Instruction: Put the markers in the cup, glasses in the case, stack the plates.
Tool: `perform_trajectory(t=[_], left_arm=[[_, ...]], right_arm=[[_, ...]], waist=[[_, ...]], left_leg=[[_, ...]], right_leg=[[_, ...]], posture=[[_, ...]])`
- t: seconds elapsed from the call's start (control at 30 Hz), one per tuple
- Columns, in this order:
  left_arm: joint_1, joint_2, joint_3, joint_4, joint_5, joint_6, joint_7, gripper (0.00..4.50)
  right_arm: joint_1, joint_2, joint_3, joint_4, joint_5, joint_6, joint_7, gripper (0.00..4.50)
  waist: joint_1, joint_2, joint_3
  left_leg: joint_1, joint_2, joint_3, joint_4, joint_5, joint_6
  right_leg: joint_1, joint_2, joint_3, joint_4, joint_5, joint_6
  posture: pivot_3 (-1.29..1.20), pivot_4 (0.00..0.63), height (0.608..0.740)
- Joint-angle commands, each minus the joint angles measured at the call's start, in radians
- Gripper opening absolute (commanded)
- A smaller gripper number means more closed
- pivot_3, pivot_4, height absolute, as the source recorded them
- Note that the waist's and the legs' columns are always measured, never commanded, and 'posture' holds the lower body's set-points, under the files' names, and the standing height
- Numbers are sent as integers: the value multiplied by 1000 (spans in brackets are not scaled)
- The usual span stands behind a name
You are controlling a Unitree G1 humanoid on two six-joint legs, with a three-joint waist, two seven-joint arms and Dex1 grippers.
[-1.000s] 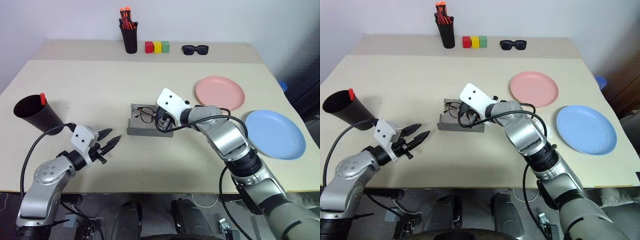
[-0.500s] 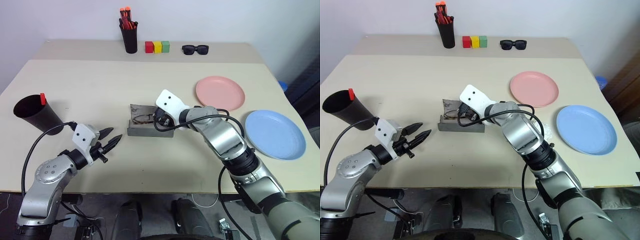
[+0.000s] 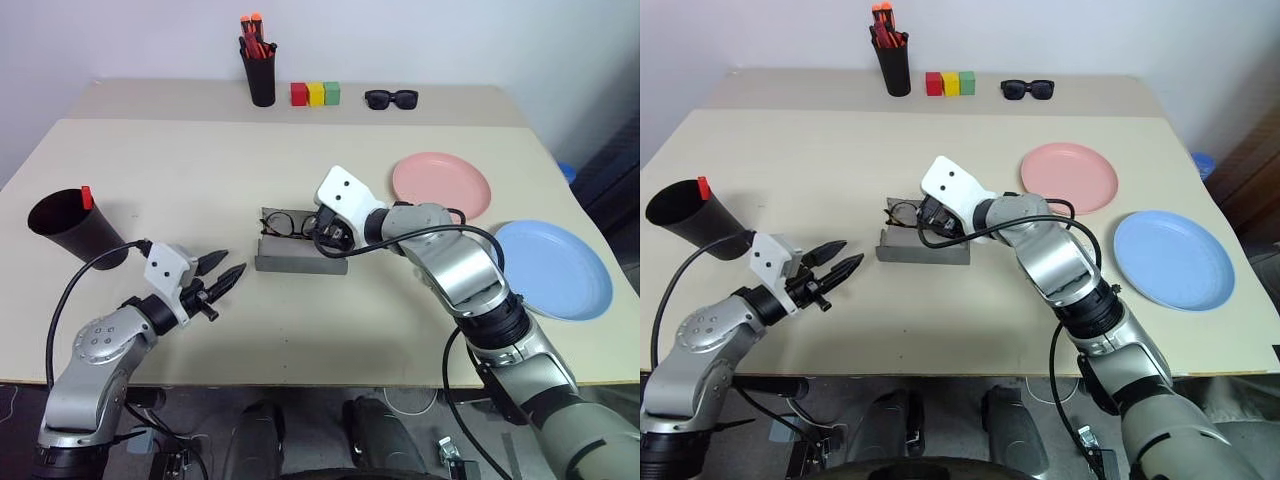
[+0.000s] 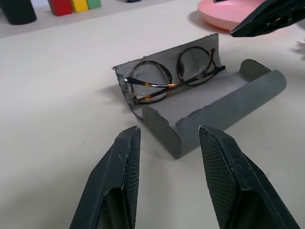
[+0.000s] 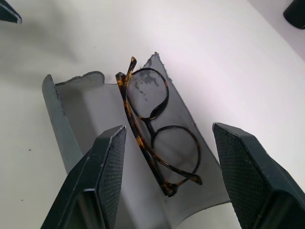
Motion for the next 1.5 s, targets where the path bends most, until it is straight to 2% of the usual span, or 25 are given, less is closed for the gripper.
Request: perform_trajectory(t=[0.03,0.07,0.17,0.27,0.43,0.7,1.2,1.23,1.27,1.5], left_arm=[[-24,2,18,-12,-8,-2,7,1950],[-26,2,18,-10,-7,-3,7,1950],[-23,7,23,-7,-5,-3,6,1950],[-10,25,44,6,2,-1,3,1950],[34,64,67,17,15,-10,-15,1950],[72,66,85,-9,0,-7,-6,1950],[82,50,78,-30,-6,4,5,1950],[81,49,77,-30,-6,4,5,1950],[81,49,76,-30,-6,5,5,1950],[79,42,70,-32,-5,7,6,1950]], right_arm=[[5,-16,-14,-18,-12,-81,-2,2908],[9,-21,-5,-12,-21,-102,-4,2908],[26,-50,65,19,-82,-222,2,2129],[32,-45,114,62,-135,-308,-5,681],[23,1,163,189,-207,-419,-31,681],[19,28,194,348,-304,-577,-24,681],[10,60,195,487,-438,-739,-30,681],[9,59,195,491,-446,-747,-33,119],[9,59,193,493,-451,-752,-35,38],[7,53,166,474,-467,-758,-29,38]], waist=[[0,0,0],[0,0,0],[0,0,0],[-6,0,0],[-23,0,0],[-21,0,0],[-22,0,0],[-22,0,0],[-22,0,0],[-22,0,0]], left_leg=[[0,0,0,0,0,0],[0,0,0,0,0,0],[0,0,0,0,0,0],[0,0,0,0,0,0],[0,0,0,-1,0,0],[0,0,0,-1,0,0],[0,0,0,-1,0,0],[0,0,0,-1,0,0],[0,0,0,-1,0,0],[0,0,0,-1,0,0]], right_leg=[[0,0,0,0,0,0],[0,0,0,0,0,0],[0,0,0,0,0,0],[0,0,0,-1,0,0],[0,0,0,-1,0,0],[0,0,0,-1,0,0],[0,0,0,-1,0,0],[0,0,0,-1,0,0],[0,0,0,-1,0,0],[0,0,0,-1,0,0]], posture=[[0,150,722],[0,150,722],[0,150,722],[0,150,722],[0,150,722],[0,150,722],[0,150,722],[0,150,722],[0,150,722],[0,150,722]])
